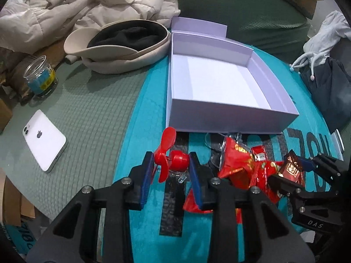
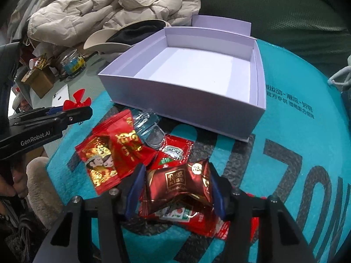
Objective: Organize objects
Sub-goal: 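Grasp the red mini fan with left gripper while right grasps brown chocolate, then carry fan and chocolate into the white box and open both grippers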
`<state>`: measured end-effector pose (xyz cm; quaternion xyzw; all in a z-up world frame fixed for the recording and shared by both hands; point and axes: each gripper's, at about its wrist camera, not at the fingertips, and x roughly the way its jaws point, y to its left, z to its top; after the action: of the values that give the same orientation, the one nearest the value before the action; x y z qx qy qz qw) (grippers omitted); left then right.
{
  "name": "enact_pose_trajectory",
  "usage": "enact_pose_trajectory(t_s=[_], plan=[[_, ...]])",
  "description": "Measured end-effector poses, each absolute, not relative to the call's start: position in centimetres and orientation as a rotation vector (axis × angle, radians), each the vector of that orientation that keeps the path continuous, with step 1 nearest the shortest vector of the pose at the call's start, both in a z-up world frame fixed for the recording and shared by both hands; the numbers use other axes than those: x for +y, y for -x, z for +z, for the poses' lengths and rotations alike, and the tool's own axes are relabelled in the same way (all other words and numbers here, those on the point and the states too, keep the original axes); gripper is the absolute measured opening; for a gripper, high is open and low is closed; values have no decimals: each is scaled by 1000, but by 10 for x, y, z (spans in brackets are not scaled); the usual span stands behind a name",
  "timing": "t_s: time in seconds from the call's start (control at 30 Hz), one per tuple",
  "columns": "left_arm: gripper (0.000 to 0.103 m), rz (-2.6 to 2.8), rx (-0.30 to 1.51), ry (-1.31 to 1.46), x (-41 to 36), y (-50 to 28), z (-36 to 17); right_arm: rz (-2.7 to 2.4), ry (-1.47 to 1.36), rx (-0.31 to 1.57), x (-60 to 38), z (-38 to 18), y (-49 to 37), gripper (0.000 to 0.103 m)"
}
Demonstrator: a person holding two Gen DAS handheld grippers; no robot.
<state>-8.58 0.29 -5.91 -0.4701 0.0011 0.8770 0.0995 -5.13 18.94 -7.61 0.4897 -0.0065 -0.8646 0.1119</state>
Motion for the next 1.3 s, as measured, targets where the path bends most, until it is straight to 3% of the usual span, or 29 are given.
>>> enact_pose_trajectory(t_s=[0.5, 1.3], plan=[[30, 2680, 76, 1357, 4, 59, -26, -2556, -1272, 2, 185, -36, 23, 56], [31, 2815, 50, 1211, 19, 62, 63, -2627, -904, -9, 200, 63, 27, 56]])
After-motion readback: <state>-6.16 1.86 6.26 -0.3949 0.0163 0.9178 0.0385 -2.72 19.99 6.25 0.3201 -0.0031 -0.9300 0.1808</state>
